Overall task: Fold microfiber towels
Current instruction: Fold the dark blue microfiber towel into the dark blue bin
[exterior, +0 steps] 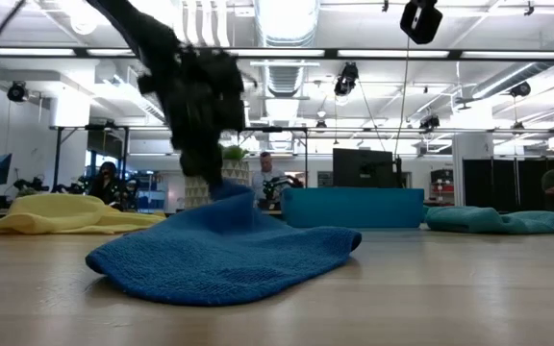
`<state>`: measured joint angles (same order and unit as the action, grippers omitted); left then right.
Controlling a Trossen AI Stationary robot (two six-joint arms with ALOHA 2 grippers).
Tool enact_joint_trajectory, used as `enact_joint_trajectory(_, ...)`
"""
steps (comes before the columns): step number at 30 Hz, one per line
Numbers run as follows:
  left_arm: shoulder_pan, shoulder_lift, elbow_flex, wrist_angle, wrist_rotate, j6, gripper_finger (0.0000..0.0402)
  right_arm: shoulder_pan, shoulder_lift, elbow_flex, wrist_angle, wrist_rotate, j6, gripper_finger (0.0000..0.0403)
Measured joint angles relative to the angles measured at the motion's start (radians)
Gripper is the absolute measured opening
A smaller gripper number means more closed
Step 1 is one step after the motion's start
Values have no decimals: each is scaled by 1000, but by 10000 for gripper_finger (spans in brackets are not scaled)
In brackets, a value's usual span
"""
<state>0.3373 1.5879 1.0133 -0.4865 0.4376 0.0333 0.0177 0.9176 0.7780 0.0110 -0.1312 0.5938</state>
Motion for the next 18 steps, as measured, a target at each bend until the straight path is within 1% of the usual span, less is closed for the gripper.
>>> enact_joint_trajectory(4,-29,-135,78,-90,-16,40,0,0,32,0,74,31,-40,107)
enact_joint_trajectory(7,-64,-214,148,-152,-30,114,0,0,99,1,202,31,-101,107)
enact_joint_trajectory(9,-91,-250,201,-198,-66,151,0,-8,154,1,280,32,-110,107)
enact_joint_trajectory(11,-113,-266,261,-247,-122,157,0,-19,213,3,321,52,-108,108)
enact_joint_trajectory(13,-125,-266,317,-304,-155,158,0,-28,274,19,342,59,-128,116)
enact_joint_trajectory(18,-142,-234,432,-435,-163,158,0,-37,408,125,362,46,-230,165)
